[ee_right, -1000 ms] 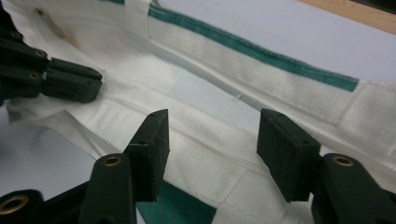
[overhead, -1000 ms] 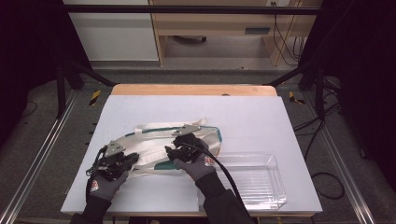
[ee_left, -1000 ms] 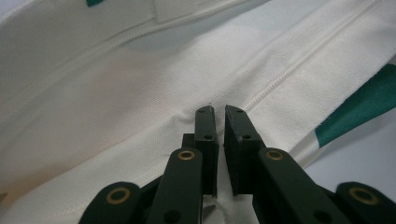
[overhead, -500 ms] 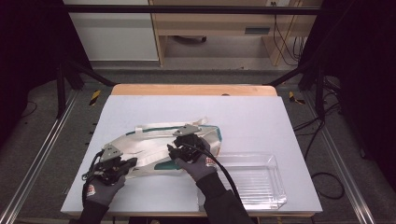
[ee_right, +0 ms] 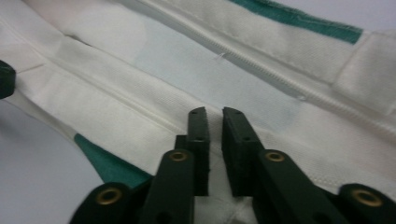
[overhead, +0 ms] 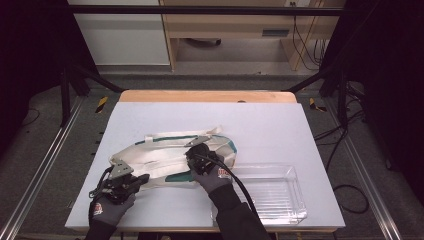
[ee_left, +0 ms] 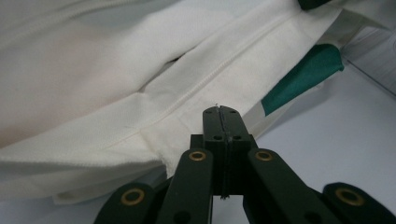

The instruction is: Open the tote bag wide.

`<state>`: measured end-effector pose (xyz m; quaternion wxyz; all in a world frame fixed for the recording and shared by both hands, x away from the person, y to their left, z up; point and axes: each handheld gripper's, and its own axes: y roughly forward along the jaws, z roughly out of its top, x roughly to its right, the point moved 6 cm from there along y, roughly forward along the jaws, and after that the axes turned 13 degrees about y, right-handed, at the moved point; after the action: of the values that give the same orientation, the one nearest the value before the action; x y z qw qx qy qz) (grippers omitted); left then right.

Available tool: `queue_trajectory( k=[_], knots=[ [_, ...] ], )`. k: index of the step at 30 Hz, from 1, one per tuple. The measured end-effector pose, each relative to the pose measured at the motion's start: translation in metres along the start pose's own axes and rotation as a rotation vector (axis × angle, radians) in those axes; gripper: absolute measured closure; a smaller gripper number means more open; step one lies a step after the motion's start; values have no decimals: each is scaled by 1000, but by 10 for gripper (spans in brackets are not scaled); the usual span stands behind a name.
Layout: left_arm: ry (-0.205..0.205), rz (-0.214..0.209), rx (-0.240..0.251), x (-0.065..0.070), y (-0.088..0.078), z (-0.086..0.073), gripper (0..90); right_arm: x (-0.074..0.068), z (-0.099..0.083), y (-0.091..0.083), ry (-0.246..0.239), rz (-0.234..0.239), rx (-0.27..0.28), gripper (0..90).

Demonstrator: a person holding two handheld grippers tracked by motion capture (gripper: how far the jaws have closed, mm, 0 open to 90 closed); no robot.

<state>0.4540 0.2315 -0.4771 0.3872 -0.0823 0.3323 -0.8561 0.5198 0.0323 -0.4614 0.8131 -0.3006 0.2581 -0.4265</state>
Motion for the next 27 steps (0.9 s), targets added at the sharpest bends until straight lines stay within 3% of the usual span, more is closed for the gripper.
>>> queue_trajectory(
  k=[5, 10, 13, 16, 18, 21, 23, 27],
  knots=[
    [-24, 56, 81, -15, -7, 16, 866, -1, -2, 0, 14, 31, -16, 900],
    [-56, 140, 134, -43, -3, 44, 700, -2, -4, -1, 11, 41, -23, 900],
    [-74, 156, 154, -56, 4, 56, 610, -1, -4, -1, 10, 49, -16, 900],
    [-56, 191, 141, -63, 11, 64, 538, -1, -5, -2, 16, 50, -15, 900],
    [-47, 193, 168, -64, 11, 70, 518, -1, -4, -2, 4, 48, -6, 900],
    [9, 215, 189, -67, 8, 76, 459, -1, -5, -3, 5, 48, -1, 900],
    [28, 203, 175, -71, 11, 78, 405, -1, -5, -3, 7, 50, 4, 900],
    [42, 158, 62, -77, 28, 70, 337, -2, -5, -5, 7, 49, 17, 896]
  ],
)
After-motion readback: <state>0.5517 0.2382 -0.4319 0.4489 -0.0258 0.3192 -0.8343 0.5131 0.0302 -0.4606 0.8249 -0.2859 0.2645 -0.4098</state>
